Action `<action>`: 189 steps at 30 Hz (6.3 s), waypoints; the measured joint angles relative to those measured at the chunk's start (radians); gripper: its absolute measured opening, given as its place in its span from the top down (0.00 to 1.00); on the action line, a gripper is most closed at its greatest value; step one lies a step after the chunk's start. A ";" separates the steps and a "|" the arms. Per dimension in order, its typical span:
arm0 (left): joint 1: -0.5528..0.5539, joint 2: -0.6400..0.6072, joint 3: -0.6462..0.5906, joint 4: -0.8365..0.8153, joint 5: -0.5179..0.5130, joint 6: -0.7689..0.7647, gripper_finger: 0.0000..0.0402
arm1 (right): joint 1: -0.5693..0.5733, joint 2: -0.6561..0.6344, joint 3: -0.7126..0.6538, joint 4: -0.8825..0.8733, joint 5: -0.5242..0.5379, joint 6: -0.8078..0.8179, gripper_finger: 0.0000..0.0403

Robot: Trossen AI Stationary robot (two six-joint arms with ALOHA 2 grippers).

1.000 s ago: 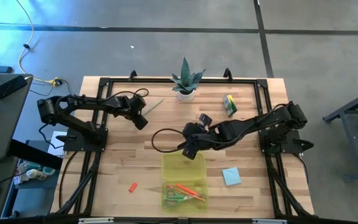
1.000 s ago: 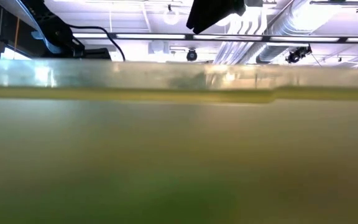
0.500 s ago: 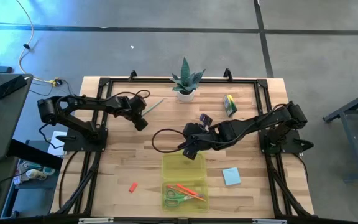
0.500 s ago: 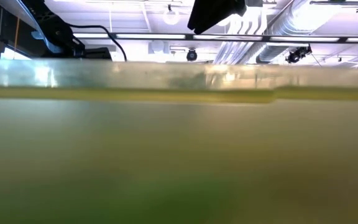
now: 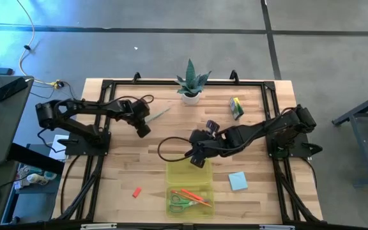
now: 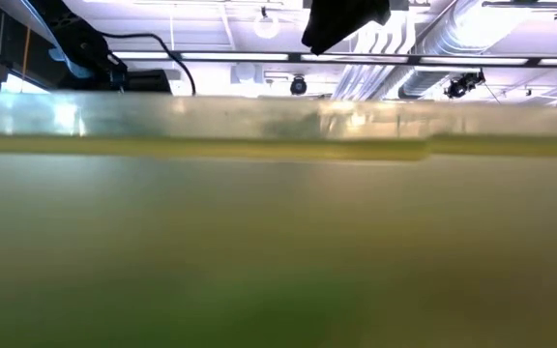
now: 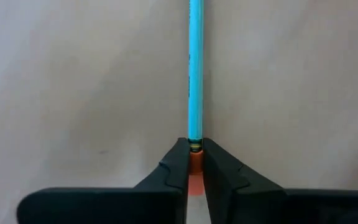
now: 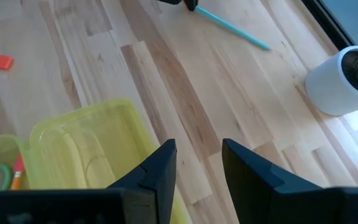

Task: Pack school essentials
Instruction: Put the blue pencil into the yellow supply box

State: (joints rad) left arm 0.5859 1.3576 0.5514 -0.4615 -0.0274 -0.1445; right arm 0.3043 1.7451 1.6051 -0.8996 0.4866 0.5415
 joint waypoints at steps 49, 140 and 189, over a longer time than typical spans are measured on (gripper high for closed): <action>-0.810 -0.126 0.270 -0.041 -0.172 -0.220 0.96 | -0.063 -0.061 0.000 0.400 -0.392 -0.295 0.70; -0.977 0.013 0.269 0.191 -0.904 0.455 0.60 | -0.094 0.026 0.000 0.089 -0.387 0.132 0.97; -0.845 0.013 0.269 0.197 -0.724 0.242 0.54 | 0.376 0.107 0.000 -0.113 0.094 0.696 0.97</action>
State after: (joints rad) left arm -0.2593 1.3705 0.8204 -0.2647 -0.7513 0.0972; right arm 0.6802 1.8523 1.6054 -1.0130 0.5805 1.2371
